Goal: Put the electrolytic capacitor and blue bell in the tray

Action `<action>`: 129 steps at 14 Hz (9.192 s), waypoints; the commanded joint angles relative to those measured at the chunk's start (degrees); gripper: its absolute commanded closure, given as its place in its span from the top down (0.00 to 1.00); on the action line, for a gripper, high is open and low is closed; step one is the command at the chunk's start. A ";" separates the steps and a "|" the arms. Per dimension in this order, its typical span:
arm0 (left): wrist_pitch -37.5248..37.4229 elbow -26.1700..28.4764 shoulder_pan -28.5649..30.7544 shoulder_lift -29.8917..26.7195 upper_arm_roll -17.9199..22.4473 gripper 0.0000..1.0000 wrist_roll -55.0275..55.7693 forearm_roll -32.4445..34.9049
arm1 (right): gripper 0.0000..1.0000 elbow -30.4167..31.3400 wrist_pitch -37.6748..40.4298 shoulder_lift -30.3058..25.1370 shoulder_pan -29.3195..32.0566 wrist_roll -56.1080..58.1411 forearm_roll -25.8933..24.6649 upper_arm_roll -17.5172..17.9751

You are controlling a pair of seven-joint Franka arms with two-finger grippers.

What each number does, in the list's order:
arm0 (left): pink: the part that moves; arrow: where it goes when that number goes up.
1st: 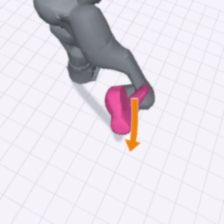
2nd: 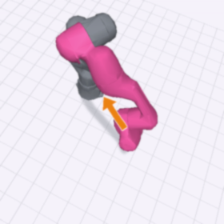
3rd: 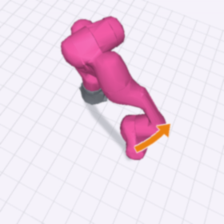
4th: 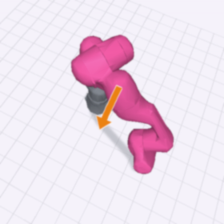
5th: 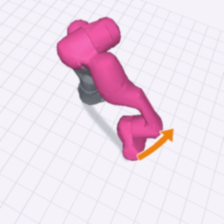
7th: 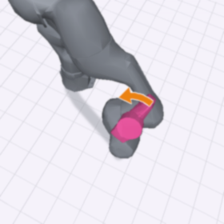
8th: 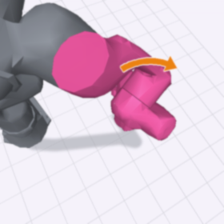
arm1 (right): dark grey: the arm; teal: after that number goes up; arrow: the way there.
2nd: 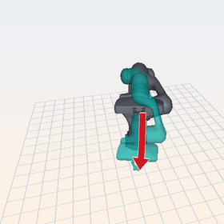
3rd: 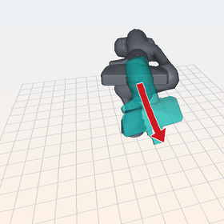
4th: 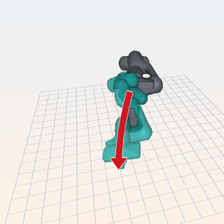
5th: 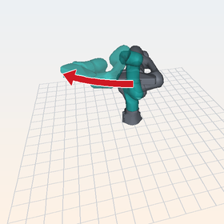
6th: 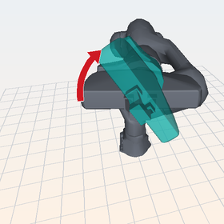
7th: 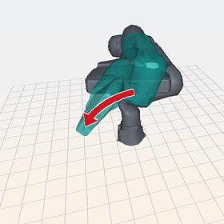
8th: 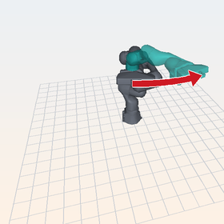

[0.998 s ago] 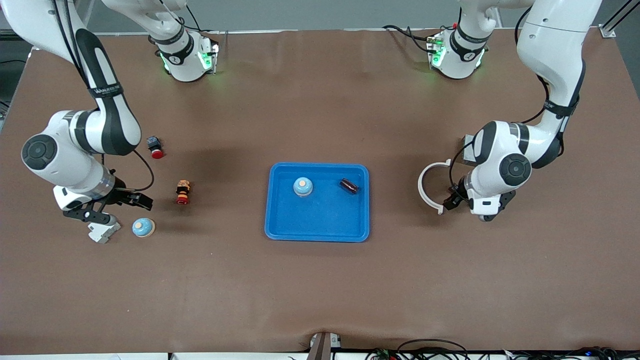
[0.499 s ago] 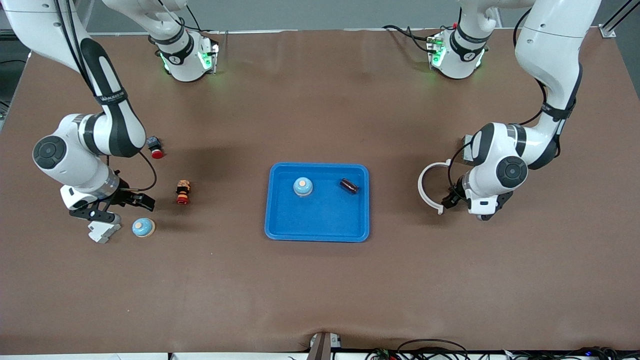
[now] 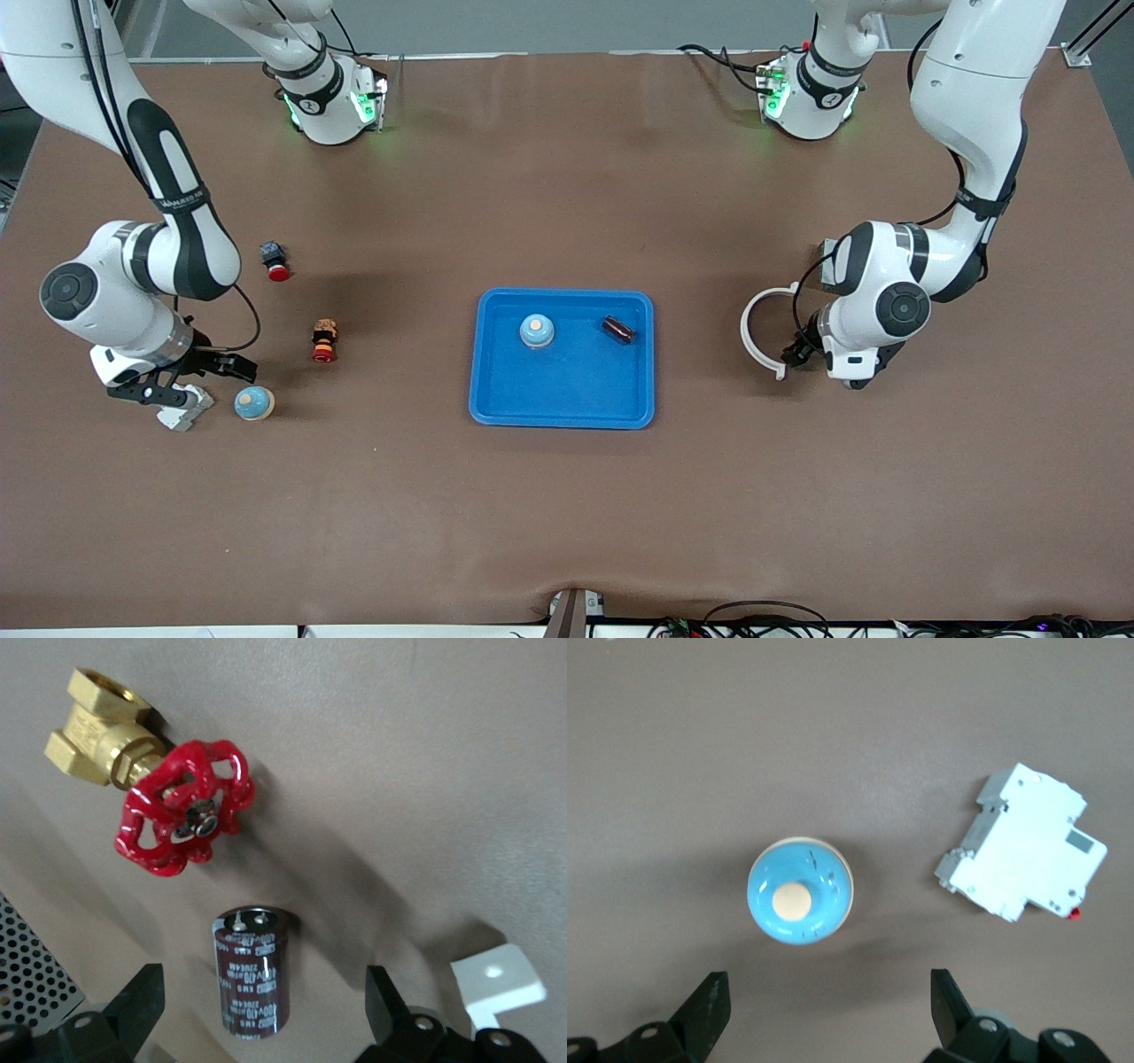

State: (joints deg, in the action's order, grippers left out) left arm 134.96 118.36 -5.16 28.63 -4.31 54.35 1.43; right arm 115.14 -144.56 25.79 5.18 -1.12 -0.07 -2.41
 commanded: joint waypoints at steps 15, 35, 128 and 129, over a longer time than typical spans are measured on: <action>-3.45 -2.69 0.32 -3.31 -0.08 0.00 2.42 1.03 | 1.00 -7.57 -1.34 8.58 -0.26 -2.49 4.01 1.09; -13.43 -44.53 -20.14 12.31 -0.35 0.00 35.99 -6.53 | 0.00 -8.01 8.22 4.28 -2.10 -6.87 4.29 1.18; -40.21 -31.08 12.36 -28.81 -6.76 1.00 -50.22 -3.54 | 1.00 -48.00 46.56 4.29 -7.91 -8.93 -3.97 1.01; -39.78 -31.26 12.37 -28.63 -6.50 1.00 -50.31 -3.19 | 1.00 -47.39 46.73 2.79 -6.51 -5.16 -3.88 1.01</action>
State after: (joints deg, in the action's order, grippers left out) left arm 94.85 87.71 6.43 0.61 -10.76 4.52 -3.14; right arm 64.32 -98.22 33.22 -3.52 -11.22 -4.41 -2.30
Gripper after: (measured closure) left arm 0.000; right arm 0.000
